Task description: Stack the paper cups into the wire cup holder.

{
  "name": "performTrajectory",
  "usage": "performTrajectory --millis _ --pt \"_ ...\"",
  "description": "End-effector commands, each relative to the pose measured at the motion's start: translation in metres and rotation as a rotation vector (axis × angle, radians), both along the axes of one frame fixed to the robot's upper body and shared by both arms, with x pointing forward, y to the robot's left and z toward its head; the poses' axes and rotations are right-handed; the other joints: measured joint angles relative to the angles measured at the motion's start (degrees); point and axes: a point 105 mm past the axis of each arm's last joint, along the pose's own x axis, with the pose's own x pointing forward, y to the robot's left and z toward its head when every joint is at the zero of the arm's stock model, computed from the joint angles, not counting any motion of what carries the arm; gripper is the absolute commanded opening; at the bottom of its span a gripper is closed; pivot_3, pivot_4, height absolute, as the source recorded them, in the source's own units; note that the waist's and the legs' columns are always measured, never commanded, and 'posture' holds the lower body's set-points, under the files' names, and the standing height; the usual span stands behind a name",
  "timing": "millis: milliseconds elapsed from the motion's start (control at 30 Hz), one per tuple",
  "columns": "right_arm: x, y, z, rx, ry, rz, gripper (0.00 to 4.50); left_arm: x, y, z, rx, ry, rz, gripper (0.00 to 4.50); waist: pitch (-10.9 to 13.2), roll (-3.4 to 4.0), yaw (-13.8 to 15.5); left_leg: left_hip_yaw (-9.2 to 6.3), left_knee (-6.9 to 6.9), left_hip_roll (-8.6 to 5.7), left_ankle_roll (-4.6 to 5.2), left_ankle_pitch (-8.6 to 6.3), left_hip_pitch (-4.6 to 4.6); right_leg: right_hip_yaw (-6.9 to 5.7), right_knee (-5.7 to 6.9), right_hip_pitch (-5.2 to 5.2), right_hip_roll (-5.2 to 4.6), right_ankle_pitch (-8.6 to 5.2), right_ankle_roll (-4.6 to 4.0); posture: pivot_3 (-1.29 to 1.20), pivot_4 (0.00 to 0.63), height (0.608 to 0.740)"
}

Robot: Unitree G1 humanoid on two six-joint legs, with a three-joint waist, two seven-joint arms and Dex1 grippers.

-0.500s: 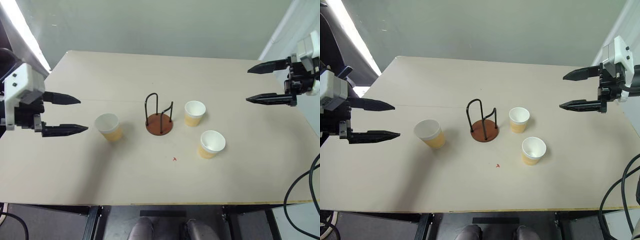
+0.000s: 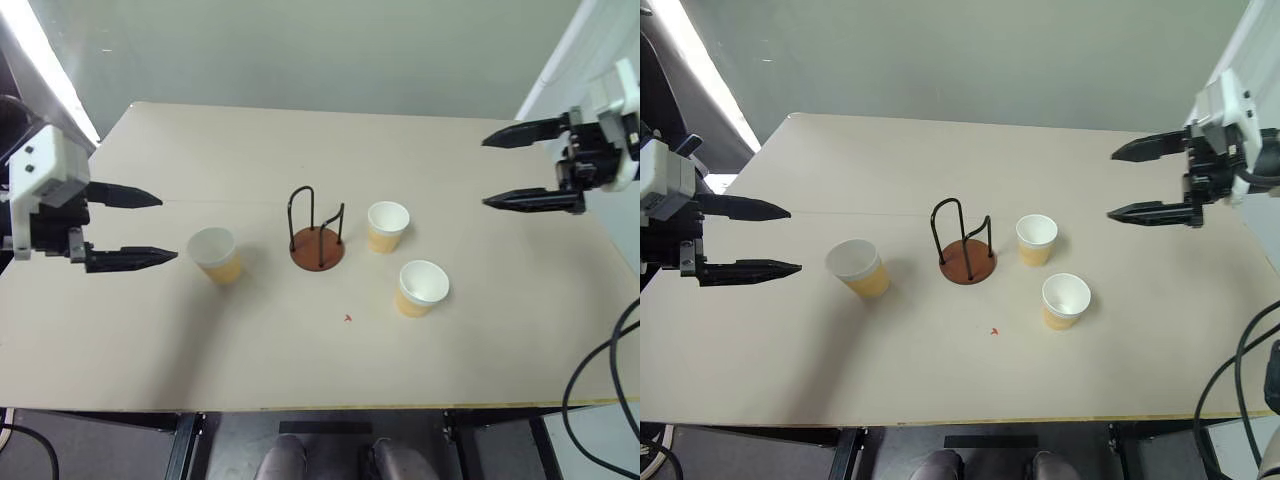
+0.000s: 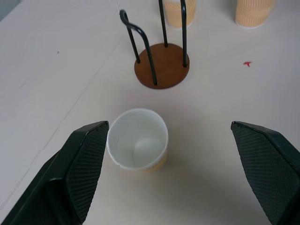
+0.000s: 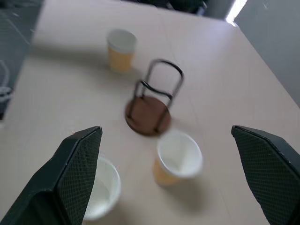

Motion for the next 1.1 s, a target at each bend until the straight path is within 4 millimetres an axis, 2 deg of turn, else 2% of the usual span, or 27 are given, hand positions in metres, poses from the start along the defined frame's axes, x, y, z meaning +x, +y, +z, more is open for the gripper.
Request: performTrajectory --millis 33,167,300,433,667,933,1100 --pt "-0.004 0.028 0.006 0.01 -0.082 0.041 4.5 0.001 -0.012 0.006 -0.016 -0.038 -0.036 4.46 0.0 0.0 -0.11 0.0 0.0 0.01 0.0 0.0 0.01 0.0 0.0 0.0 0.0 0.0 0.0 0.0 0.15 0.74" --pt "0.007 0.061 -0.012 -0.041 -0.149 0.05 4.5 0.004 -0.028 -0.003 -0.029 -0.021 -0.079 4.46 0.0 0.0 -0.1 -0.03 0.04 0.02 0.0 0.0 0.03 0.0 0.0 0.0 0.01 0.0 0.0 0.0 0.15 0.74" --pt "0.015 0.084 -0.031 -0.109 -0.219 0.061 4.5 0.006 -0.032 -0.006 -0.032 -0.019 -0.081 4.46 0.0 0.0 -0.11 -0.05 0.04 0.03 0.0 0.0 -0.04 -0.02 0.03 -0.07 0.01 0.0 0.0 0.0 0.15 0.74" --pt "0.029 0.093 -0.05 -0.203 -0.329 0.04 4.5 0.005 -0.034 -0.007 -0.039 -0.021 -0.073 4.46 0.0 -0.01 0.04 -0.08 0.02 0.03 -0.01 0.0 -0.16 -0.04 0.0 -0.12 0.01 0.0 0.0 0.0 0.15 0.74" --pt "0.047 0.106 -0.068 -0.265 -0.431 0.036 4.5 0.002 -0.034 -0.007 -0.043 -0.025 -0.059 4.46 -0.01 -0.02 0.04 -0.09 0.03 0.03 -0.01 0.0 -0.17 -0.04 0.04 -0.16 -0.01 0.02 0.02 0.0 0.15 0.74" --pt "0.063 0.125 -0.068 -0.285 -0.541 0.041 4.5 -0.003 -0.033 -0.008 -0.044 -0.027 -0.041 4.46 -0.01 -0.01 -0.03 -0.08 -0.03 0.04 -0.03 0.01 -0.18 -0.03 0.05 -0.21 -0.02 0.02 0.01 0.0 0.15 0.74" --pt "0.071 0.132 -0.075 -0.307 -0.565 0.043 4.5 -0.004 -0.033 -0.008 -0.046 -0.028 -0.032 4.46 -0.01 -0.02 0.03 -0.07 -0.12 0.05 -0.08 0.01 -0.18 -0.04 0.04 -0.23 -0.02 0.03 -0.02 0.0 0.15 0.74"
